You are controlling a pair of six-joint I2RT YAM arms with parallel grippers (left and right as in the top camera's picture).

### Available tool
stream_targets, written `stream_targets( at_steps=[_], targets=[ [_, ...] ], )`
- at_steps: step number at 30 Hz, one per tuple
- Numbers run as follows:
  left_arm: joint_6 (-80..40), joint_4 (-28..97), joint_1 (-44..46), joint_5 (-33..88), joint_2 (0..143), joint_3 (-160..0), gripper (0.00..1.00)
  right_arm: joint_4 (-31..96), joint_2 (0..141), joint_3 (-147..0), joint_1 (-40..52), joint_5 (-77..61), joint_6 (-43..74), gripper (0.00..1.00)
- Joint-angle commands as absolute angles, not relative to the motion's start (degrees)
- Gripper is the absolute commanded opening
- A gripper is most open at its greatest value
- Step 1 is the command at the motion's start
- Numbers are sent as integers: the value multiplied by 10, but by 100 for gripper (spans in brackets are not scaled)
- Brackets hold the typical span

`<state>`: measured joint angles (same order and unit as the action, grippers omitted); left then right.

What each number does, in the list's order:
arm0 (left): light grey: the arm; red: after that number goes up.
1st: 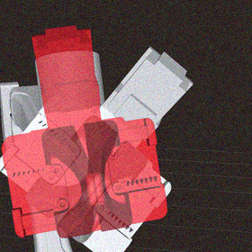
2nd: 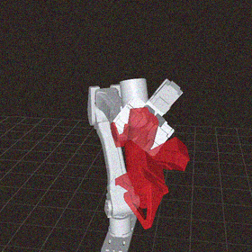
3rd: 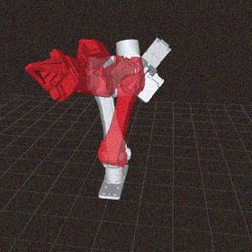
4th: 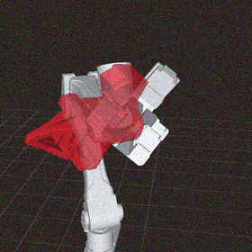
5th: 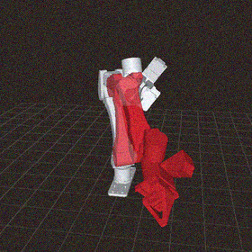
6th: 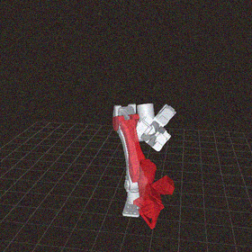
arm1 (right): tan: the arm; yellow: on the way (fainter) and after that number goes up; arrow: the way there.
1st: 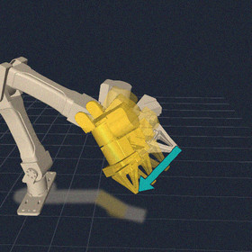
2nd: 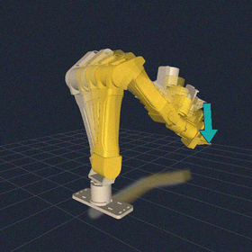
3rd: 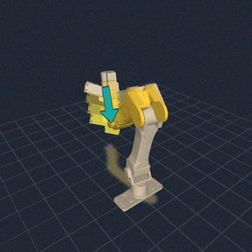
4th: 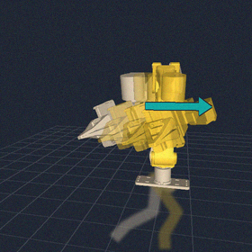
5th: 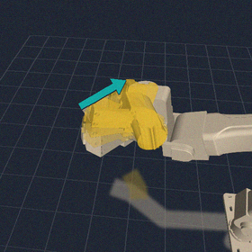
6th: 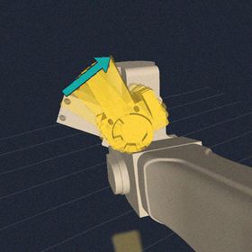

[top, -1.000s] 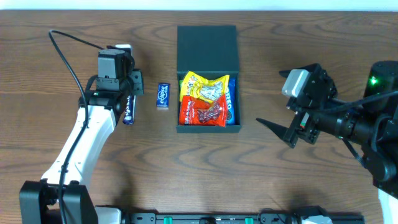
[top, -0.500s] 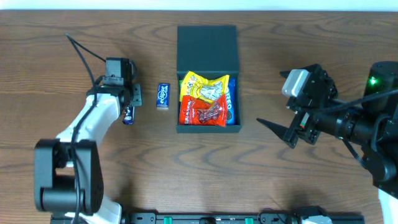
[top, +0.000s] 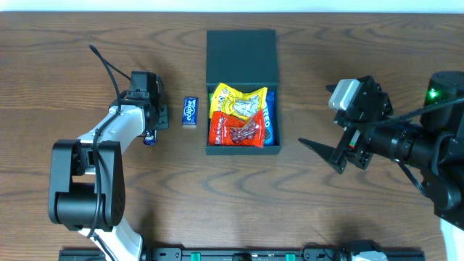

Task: Pack container
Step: 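Lower the left gripper onto the Dairy Milk bar and grasp it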

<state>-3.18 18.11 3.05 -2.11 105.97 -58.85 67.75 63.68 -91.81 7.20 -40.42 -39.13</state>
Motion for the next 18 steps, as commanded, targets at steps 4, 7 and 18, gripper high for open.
stream_targets(
  at_steps=[4,7,18],
  targets=[
    [-39,185,29,-31,1079,-592,19,679,637,-922,68,-407,-382,99],
    [-59,186,29,-29,1078,-595,16,677,637,-922,68,-407,-382,99],
    [-63,204,32,29,997,-662,16,643,637,-922,68,-373,-382,99]
  ],
)
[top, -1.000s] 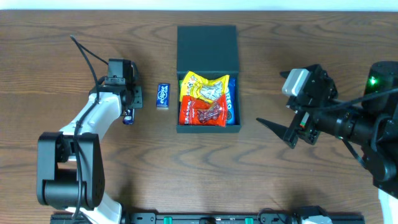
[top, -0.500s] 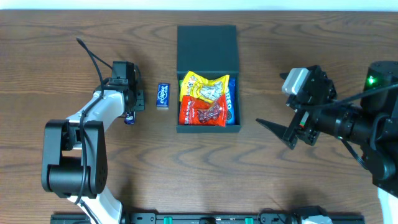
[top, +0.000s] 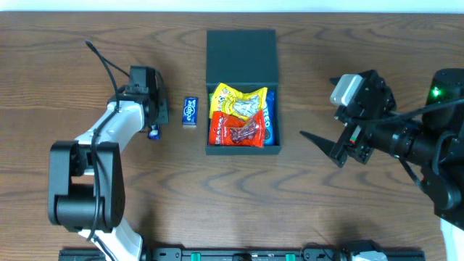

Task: Pack container
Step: 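Lower the left gripper onto the Dairy Milk bar and grasp it, then carry the Dairy Milk bar into the box and release it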

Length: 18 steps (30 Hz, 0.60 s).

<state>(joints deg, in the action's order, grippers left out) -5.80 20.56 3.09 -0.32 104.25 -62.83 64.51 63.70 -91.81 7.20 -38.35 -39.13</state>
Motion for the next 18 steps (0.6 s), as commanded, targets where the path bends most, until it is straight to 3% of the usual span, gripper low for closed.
stream_targets(
  at_steps=[1,6,18],
  targets=[
    [-65,203,36,40,982,-673,15,640,637,-922,68,-373,-382,99],
    [-84,203,71,61,947,-706,14,630,637,-922,68,-373,-382,99],
    [-170,145,271,103,948,-715,13,628,627,-922,68,-456,-382,99]
  ],
)
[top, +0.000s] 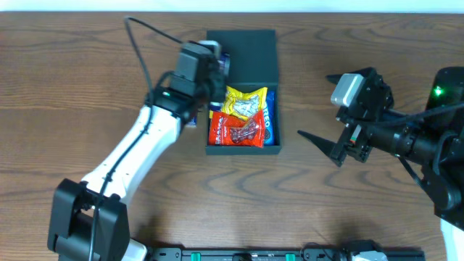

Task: Pack container
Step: 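Carry the Dairy Milk bar into the box and release it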

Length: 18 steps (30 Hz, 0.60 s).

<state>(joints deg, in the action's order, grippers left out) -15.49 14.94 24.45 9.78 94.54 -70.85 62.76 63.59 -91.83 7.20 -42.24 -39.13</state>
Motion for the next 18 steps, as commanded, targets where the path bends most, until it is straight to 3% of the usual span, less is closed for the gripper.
stream_targets(
  at_steps=[1,9,18],
  targets=[
    [-171,144,286,101,950,-715,13,630,624,-922,68,-455,-382,99],
    [-233,131,370,101,978,-715,9,679,611,-922,68,-480,-380,99],
    [-351,128,383,103,1017,-715,9,733,611,-922,68,-480,-360,99]
  ],
)
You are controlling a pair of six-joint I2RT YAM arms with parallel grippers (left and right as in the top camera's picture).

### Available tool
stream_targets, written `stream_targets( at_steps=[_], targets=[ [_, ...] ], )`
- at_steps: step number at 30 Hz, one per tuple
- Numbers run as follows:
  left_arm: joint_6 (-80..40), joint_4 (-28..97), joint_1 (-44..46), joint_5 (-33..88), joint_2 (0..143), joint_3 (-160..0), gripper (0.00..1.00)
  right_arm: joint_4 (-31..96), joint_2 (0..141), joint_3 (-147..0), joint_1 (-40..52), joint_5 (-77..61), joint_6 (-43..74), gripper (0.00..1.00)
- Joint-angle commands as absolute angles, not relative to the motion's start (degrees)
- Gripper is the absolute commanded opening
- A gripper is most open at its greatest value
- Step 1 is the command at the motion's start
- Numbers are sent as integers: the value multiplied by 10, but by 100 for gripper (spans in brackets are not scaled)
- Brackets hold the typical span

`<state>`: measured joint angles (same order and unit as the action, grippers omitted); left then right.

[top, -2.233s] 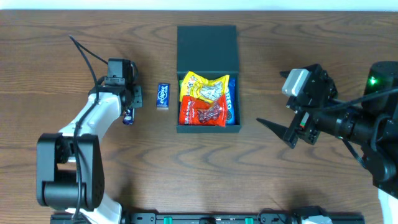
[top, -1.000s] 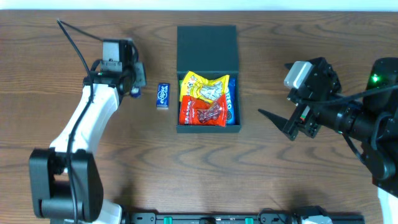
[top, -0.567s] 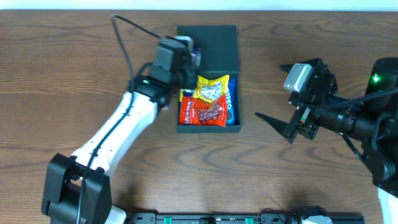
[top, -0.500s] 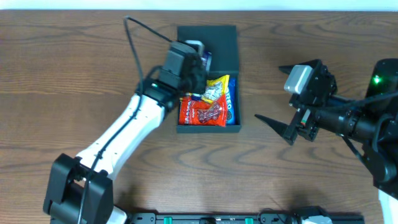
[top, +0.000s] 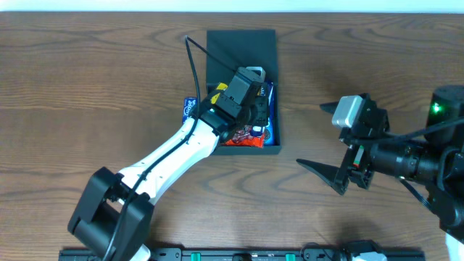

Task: Pack container
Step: 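Carry the Dairy Milk bar into the box and release it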

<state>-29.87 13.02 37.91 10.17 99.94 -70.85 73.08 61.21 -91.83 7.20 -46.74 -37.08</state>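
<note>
A dark open box (top: 278, 138) sits at the table's middle with its lid (top: 241, 47) folded back. Inside show a red snack pack (top: 245, 138), a blue cookie pack (top: 270, 109) and a corner of a yellow pack (top: 217, 88). My left gripper (top: 255, 109) hangs over the box's contents; its wrist covers the fingers, so their state is hidden. A small blue gum pack (top: 189, 107) lies just left of the box, partly under the left arm. My right gripper (top: 313, 138) stands open to the right of the box, with nothing in it.
Bare wooden table (top: 87, 87) surrounds the box. The left arm (top: 167, 156) stretches diagonally from the front left up to the box. The right arm's body (top: 428, 159) fills the right edge.
My left gripper has moved from the lid's left edge down and right, to above the snacks in the box. The right gripper has shifted a little toward the front.
The left gripper was far left of the box beside the gum pack, a small blue item at its fingers, at the first two moments. Then it was at the lid's left edge, and now it is over the packed snacks. The gum pack stayed put.
</note>
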Motion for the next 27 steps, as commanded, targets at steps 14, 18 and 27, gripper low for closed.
stream_targets(
  at_steps=[14,18,27],
  targets=[
    [-435,119,392,166,1038,-715,9,733,611,-922,68,-478,-360,99],
    [-437,117,391,161,1038,-715,40,733,611,-922,68,-478,-360,99],
    [-328,27,366,157,1022,-715,55,733,611,-922,68,-478,-360,99]
  ],
)
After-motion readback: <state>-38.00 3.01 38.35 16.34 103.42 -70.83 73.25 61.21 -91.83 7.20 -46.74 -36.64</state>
